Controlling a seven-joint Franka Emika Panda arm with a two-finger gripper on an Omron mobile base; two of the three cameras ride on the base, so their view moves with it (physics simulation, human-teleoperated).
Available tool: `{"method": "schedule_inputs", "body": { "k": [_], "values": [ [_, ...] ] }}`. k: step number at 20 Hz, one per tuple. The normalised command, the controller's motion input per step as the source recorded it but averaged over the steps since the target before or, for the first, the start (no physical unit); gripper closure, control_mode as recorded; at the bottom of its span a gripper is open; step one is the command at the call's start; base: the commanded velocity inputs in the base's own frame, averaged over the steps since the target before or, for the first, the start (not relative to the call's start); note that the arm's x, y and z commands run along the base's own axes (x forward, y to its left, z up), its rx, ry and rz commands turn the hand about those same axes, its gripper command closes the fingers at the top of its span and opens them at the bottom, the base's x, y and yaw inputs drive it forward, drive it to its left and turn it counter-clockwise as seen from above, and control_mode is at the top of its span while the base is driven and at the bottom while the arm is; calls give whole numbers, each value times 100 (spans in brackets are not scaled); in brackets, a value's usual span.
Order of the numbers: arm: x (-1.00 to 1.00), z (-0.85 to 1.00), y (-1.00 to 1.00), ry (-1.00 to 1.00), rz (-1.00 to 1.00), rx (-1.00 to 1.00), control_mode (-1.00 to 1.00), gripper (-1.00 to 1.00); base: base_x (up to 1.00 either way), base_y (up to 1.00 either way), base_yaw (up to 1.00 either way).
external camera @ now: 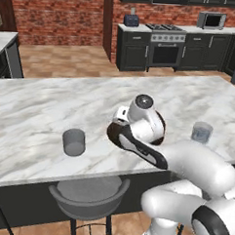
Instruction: There are four ice cubes in the ice bowl. Place two ice cubes in each glass of water.
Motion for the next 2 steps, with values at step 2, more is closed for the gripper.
{"method": "schedule_inputs", "body": {
  "k": [2],
  "values": [
    [1, 95, -100, 61, -52, -8, -100, -100, 0, 0, 0]
  ]
}}
